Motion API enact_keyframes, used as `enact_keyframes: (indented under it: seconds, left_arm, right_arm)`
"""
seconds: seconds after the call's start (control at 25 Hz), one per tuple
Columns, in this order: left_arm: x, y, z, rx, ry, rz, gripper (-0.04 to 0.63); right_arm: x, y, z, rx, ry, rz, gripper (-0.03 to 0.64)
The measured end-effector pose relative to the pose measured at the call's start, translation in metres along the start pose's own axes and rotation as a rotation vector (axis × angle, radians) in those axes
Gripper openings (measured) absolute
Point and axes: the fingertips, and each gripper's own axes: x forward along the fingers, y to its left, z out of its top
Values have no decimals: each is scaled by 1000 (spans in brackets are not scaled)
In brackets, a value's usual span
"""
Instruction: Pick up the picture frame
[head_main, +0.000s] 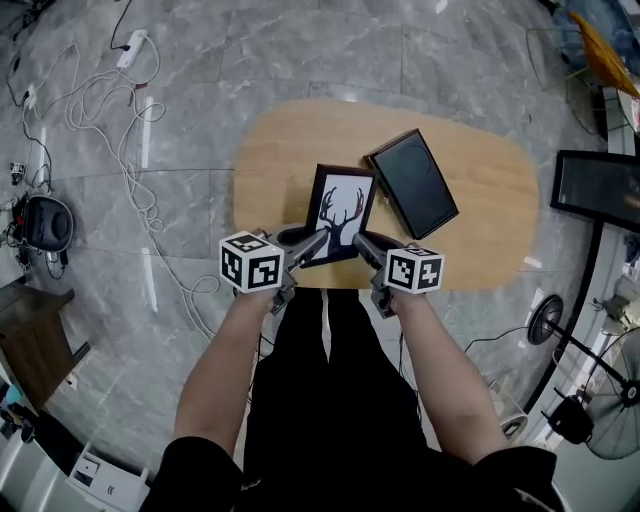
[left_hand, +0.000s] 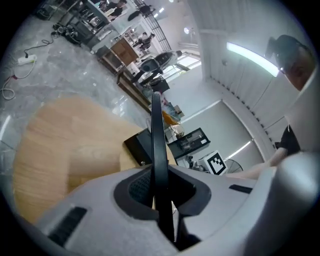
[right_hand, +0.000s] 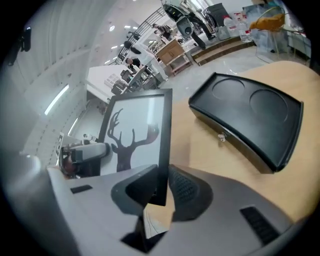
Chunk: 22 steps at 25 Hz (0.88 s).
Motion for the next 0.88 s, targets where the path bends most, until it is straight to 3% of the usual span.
enact_keyframes:
  seconds: [0.24, 0.6, 0.88]
  left_arm:
    - [-39, -63, 43, 134, -37, 16, 39]
    - [-106, -147, 110, 173, -189, -39, 38]
    - [-148, -201, 144, 267, -280, -88, 38]
  right_arm:
    - [-40, 56, 35, -87, -54, 47, 109]
    - [-115, 149, 96, -164, -211, 142, 114]
    - [-166, 197, 120, -138, -333, 211, 104]
